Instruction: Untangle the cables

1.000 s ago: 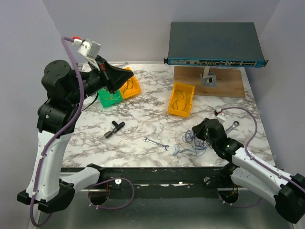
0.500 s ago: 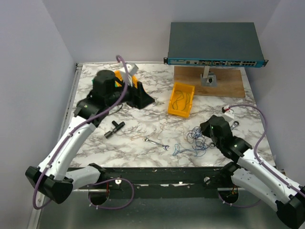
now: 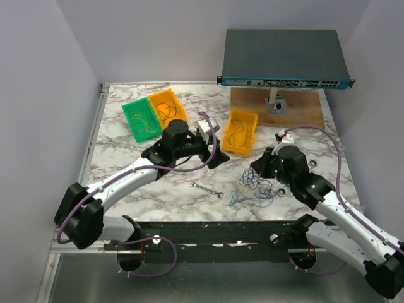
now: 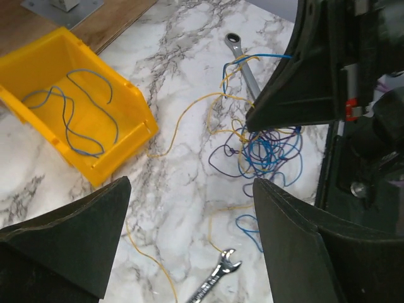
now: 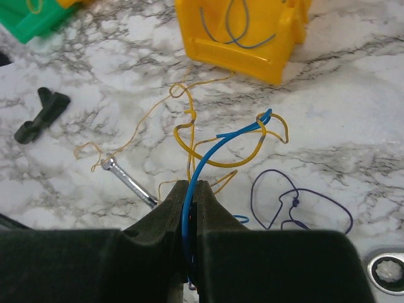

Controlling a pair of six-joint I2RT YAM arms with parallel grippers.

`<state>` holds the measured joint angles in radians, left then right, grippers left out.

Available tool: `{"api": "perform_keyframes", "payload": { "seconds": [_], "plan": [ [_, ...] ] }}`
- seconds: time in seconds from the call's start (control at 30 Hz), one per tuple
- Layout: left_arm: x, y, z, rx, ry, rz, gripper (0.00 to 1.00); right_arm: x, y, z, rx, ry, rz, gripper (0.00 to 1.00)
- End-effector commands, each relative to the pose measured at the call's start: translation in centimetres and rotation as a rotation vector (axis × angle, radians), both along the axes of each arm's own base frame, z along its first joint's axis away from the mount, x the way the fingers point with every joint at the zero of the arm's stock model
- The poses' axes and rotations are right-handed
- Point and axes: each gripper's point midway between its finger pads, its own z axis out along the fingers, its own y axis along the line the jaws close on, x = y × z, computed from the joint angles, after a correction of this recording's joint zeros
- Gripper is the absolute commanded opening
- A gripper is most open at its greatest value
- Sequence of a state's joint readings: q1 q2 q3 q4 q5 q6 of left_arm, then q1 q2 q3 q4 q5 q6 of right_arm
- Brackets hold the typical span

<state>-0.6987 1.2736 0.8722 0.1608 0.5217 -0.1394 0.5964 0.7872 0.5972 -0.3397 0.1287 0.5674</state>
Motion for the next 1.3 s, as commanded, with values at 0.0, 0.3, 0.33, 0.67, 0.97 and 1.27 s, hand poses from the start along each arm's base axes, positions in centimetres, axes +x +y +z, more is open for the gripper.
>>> {"api": "perform_keyframes", "payload": {
  "seconds": [0.0,0.3,0.33,0.67,0.97,1.27],
  "plan": [
    [1.5,-2.7,1.9,-0.011,-0.215,-0.132,0.81,-0.9,2.6,2.8,0.043,-0.033,0.181,0.09],
    [1.6,-5.5,-0.5,0.027,-0.14,-0.286,0.79,-1.6,3.6,4.1,0.06,-0.033,0.256,0.1],
    [1.6,-5.8,-0.7,0.034,-0.133,-0.295,0.79,-1.6,3.6,4.2,0.06,-0.033,0.257,0.09],
    [1.9,-8.3,-4.0,0.103,-0.059,-0.341,0.48,-1.6,3.2,4.7,0.048,-0.046,0.246,0.09],
    [2.4,-8.6,-3.7,0.122,-0.069,-0.277,0.0,0.0,-0.6,1.4,-0.021,0.015,-0.027,0.15],
    [0.9,-5.5,4.1,-0.01,-0.193,-0.155,0.0,0.4,-4.0,-5.7,-0.048,0.146,-0.334,0.57]
  ]
}}
